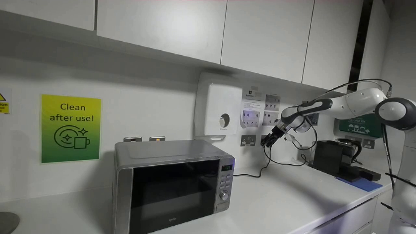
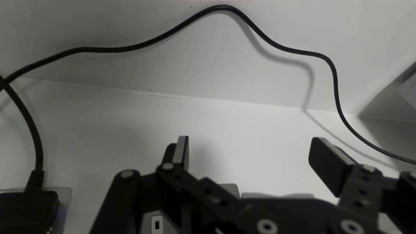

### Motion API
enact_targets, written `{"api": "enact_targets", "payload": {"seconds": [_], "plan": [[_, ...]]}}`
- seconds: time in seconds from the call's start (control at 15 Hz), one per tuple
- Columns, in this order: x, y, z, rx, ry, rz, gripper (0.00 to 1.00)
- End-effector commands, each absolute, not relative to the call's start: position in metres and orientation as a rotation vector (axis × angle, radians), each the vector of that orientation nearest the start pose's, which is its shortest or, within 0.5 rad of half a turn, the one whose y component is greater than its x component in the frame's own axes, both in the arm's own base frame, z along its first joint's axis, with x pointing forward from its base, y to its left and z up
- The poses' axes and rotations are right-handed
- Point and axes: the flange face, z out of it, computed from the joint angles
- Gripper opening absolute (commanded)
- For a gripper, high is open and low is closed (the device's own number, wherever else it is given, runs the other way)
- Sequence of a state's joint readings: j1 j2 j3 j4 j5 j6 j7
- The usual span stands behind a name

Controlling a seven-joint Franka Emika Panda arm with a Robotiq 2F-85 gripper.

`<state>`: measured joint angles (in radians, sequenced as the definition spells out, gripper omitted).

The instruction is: Press a button on the wall

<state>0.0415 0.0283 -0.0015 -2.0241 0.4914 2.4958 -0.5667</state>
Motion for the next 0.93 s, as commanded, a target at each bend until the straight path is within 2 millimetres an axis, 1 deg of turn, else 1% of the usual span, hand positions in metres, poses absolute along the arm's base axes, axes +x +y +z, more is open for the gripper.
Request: {"api": "enact_targets", "payload": {"seconds": [0.0, 0.4, 0.67, 0.87], "plan": [[0.5952, 0.0218, 0.4825, -2.767, -0.381, -0.742, 1.0], [0.5988, 0.0252, 0.4828, -2.711, -0.356, -0.812, 1.0], [0.6017, 0.0277, 0.4855, -2.651, -0.345, -0.935, 1.0], [0.6051, 0.0272, 0.4855, -2.632, -0.427, -1.037, 1.0]]}}
